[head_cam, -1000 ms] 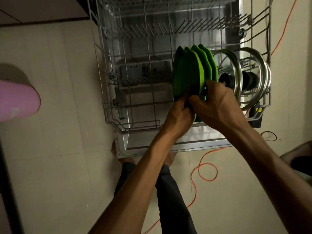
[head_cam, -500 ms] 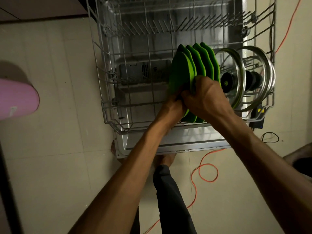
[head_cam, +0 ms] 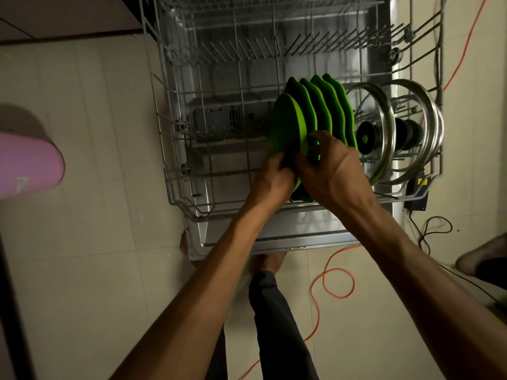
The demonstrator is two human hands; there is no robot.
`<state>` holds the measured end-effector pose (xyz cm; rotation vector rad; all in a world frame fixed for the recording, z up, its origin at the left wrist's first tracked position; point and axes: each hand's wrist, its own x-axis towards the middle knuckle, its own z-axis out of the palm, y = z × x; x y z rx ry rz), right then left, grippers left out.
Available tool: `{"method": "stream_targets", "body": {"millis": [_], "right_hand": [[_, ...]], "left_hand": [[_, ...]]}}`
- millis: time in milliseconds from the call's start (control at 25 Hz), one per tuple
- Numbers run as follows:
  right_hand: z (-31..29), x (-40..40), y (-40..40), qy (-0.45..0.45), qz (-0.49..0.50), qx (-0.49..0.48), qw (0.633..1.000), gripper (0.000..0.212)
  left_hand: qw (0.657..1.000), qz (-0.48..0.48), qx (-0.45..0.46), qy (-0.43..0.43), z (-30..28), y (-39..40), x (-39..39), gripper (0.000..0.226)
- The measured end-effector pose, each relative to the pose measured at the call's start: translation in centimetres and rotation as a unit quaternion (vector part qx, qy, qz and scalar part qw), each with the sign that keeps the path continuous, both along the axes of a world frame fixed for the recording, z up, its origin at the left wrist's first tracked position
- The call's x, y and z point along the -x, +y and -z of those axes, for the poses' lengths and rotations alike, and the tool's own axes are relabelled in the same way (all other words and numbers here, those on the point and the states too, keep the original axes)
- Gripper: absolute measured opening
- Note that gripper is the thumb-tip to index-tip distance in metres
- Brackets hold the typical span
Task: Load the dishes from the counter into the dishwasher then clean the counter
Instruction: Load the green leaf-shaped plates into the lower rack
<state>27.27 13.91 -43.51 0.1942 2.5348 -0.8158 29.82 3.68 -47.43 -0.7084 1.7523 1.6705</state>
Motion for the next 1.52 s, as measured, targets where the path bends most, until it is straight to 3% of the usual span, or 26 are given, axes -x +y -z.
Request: {"method": "stream_targets", "body": {"millis": [80,320,480,600,960,1520], "right_hand": [[-0.4,-0.6,0.2,0.021,0.003,0.006,1.0,0.032],[-1.8,-1.6,0.1,0.043,0.003,0.011,0.999,0.034],[-3.9,-2.3,-0.1,0.078,-0.023,0.011,0.997,0.038],[-6.3,-2.5,-0.6,0.1,-0.053,0.008,0.994,0.046],[-16.7,-3.9,-2.5,0.13,-0.081,0.036,0.988,0.061],[-38.2,-7.5,-6.4,0.165,-0.112,0.063,0.978,0.061]], "left_hand": [[1.0,0.004,0.018,0.02,1.1,-0.4,-0.5,0.059],[0.992,0.081,0.078,0.048,-1.8,-1.6,-0.9,0.06],[0.954,0.17,0.194,0.153,-6.3,-2.9,-2.2,0.048],[0.936,0.166,0.233,0.206,-9.2,-4.2,-3.5,0.05],[0.925,0.158,0.268,0.219,-20.2,-8.4,-4.5,0.048],[0.915,0.118,0.293,0.249,-41.9,-12.6,-11.4,0.052]]}}
